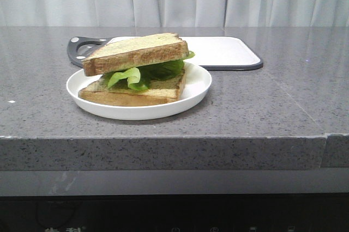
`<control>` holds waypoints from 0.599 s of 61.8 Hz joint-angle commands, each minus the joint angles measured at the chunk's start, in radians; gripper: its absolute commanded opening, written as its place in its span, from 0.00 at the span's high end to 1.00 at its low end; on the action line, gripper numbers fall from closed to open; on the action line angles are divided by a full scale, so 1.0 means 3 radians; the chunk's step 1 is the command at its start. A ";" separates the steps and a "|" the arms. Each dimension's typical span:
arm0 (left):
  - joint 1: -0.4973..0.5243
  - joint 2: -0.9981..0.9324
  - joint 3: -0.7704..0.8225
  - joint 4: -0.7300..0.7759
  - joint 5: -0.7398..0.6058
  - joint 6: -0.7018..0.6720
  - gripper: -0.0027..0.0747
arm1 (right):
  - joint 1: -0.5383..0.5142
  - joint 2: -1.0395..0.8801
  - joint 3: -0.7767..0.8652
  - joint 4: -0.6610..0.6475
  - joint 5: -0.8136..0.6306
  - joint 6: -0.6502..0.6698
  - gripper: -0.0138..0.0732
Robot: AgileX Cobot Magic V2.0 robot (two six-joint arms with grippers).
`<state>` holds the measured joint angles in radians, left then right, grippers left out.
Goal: Left arm grabs bread, right arm adds lettuce
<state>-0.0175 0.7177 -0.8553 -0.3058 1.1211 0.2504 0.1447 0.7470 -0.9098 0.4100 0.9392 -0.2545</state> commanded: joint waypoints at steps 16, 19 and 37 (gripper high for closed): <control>0.0003 -0.0749 0.0266 0.0142 -0.0491 -0.0289 0.42 | -0.0020 -0.0011 -0.0076 0.0083 -0.0156 -0.0013 0.31; 0.0003 -0.0758 0.0279 0.0142 -0.0499 -0.0289 0.43 | -0.0020 -0.0011 -0.0076 0.0083 -0.0141 -0.0013 0.31; 0.0003 -0.0758 0.0295 0.0132 -0.0618 -0.0289 0.84 | -0.0020 -0.0011 -0.0076 0.0083 -0.0098 -0.0013 0.80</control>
<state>-0.0175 0.4834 -0.7419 -0.2479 1.0203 0.1751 0.1447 0.7470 -0.9098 0.4100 0.9562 -0.2545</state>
